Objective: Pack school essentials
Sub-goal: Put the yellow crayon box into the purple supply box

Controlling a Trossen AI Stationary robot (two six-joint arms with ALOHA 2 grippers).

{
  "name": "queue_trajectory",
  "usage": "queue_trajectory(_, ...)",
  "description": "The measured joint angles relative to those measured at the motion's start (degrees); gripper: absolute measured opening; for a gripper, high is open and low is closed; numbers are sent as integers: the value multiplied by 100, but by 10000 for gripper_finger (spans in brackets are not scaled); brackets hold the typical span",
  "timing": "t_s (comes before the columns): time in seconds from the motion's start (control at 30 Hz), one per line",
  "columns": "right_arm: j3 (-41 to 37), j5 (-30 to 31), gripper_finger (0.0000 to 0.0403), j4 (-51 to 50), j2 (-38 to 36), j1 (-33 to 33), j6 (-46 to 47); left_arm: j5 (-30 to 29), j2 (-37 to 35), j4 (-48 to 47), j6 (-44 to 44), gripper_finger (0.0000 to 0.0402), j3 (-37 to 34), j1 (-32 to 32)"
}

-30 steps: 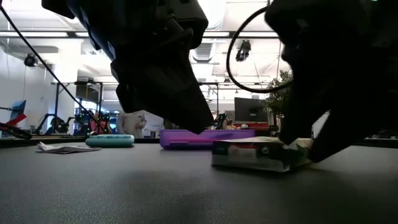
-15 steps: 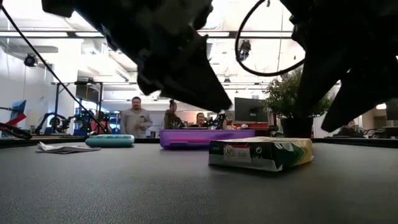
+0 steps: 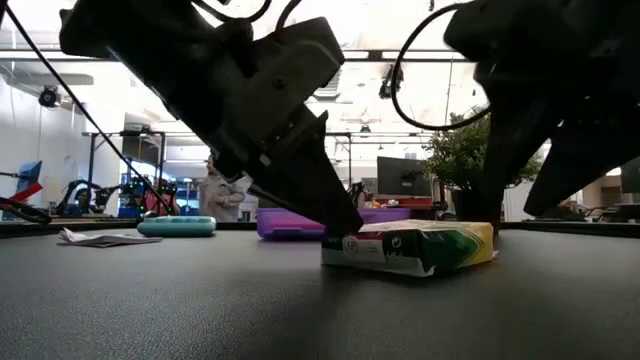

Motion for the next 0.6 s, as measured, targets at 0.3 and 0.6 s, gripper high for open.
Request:
queue_trajectory(0.3, -129, -369, 219, 508, -4, -565, -550, -387, -20, -24, -18, 90, -379, -291)
queue_trajectory(0.6, -564, -1027, 219, 2068, 4, -1064, -1268, -415, -20, 305, -193, 90, -710, -370)
